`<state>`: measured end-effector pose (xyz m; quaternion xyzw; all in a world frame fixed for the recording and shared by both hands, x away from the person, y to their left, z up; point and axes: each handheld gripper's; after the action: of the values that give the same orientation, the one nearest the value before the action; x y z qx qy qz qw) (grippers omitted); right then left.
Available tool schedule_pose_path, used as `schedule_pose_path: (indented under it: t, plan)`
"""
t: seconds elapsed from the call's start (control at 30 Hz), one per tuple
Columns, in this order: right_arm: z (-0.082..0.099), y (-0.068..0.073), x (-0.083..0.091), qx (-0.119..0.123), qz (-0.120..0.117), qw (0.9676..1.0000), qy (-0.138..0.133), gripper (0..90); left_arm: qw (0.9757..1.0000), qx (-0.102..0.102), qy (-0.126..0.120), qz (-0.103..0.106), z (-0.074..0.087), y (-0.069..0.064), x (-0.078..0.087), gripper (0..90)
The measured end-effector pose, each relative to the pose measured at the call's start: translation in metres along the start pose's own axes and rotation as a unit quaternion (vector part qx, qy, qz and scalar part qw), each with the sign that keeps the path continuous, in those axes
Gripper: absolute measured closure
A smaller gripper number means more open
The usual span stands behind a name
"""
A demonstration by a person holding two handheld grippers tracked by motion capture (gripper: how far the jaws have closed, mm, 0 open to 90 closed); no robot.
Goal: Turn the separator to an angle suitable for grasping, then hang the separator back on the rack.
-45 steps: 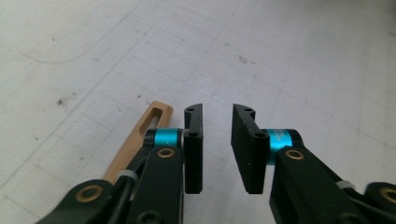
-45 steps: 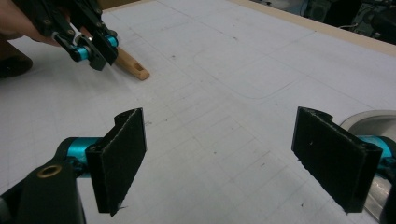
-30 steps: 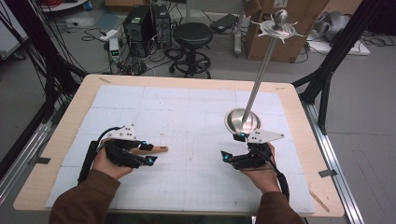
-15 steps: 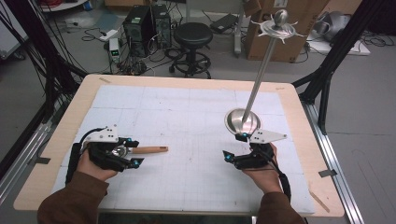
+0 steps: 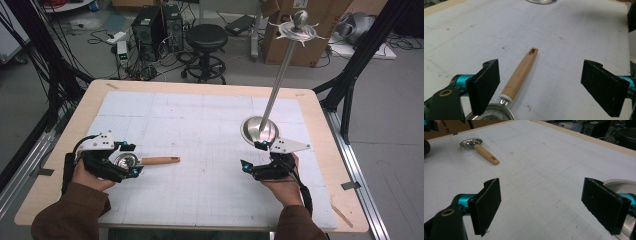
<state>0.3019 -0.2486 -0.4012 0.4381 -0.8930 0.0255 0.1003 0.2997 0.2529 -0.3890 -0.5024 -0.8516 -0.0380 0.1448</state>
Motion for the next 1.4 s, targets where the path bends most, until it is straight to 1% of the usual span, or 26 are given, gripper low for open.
schedule_pose_path:
  t: [0.1, 0.2, 0.27, 0.4, 0.53, 0.67, 0.7, 0.8, 0.87, 1.03, 1.1, 1.27, 1.4]
  plan:
    - [0.001, 0.001, -0.002, 0.003, -0.001, 1.0000, 0.008, 14.9, 1.0000, -0.002, -0.005, 0.000, 0.000, 0.000, 0.000, 13.4]
    - [0.001, 0.002, -0.002, 0.005, -0.001, 1.0000, 0.007, 14.9, 1.0000, 0.004, -0.009, 0.000, 0.000, 0.002, 0.000, 12.1]
    - [0.001, 0.001, -0.001, 0.003, 0.000, 1.0000, 0.006, 14.9, 0.9999, 0.004, -0.014, 0.004, 0.000, 0.003, 0.001, 11.3]
    - [0.002, 0.000, -0.001, 0.000, -0.001, 1.0000, 0.008, 14.9, 0.9998, 0.007, -0.019, 0.000, -0.002, 0.005, 0.002, 11.2]
    - [0.004, 0.000, 0.001, 0.000, -0.003, 0.9999, 0.012, 15.0, 0.9996, 0.010, -0.024, -0.006, -0.005, 0.008, 0.005, 8.6]
    - [0.005, -0.001, 0.002, -0.001, -0.001, 1.0000, 0.009, 15.0, 0.9997, 0.007, -0.023, -0.005, -0.006, 0.009, 0.007, 7.4]
    - [0.004, -0.001, 0.002, -0.001, -0.001, 1.0000, 0.009, 15.0, 0.9996, 0.008, -0.024, -0.007, -0.006, 0.008, 0.008, 7.3]
    - [0.005, -0.001, 0.001, -0.001, -0.003, 0.9999, 0.010, 15.0, 0.9995, 0.001, -0.029, -0.014, -0.006, 0.007, 0.009, 7.4]
    - [0.005, -0.001, 0.002, -0.002, -0.002, 1.0000, 0.009, 15.0, 0.9994, 0.001, -0.033, -0.011, -0.007, 0.007, 0.009, 7.4]
    - [0.004, -0.002, 0.003, -0.005, 0.001, 1.0000, 0.005, 15.0, 0.9995, 0.000, -0.027, -0.016, -0.005, 0.008, 0.010, 7.5]
    - [0.004, -0.002, 0.003, -0.005, -0.001, 1.0000, 0.006, 15.0, 0.9994, 0.001, -0.028, -0.018, -0.004, 0.009, 0.011, 7.6]
    - [0.005, -0.004, 0.002, -0.003, 0.000, 1.0000, 0.006, 15.0, 0.9994, 0.001, -0.030, -0.018, -0.003, 0.010, 0.012, 7.6]
    - [0.004, -0.004, 0.003, -0.007, 0.001, 1.0000, 0.004, 15.0, 0.9997, 0.005, -0.022, -0.013, -0.002, 0.012, 0.008, 7.9]
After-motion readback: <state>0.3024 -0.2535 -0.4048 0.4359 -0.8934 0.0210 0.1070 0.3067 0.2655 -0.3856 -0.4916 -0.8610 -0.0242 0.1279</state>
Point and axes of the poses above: each handheld gripper's, and its own axes: x roughly backward along the jaws, z roughly out of its underside, y roughly to its left, and after that the axes turned 13 degrees about -y, right-handed
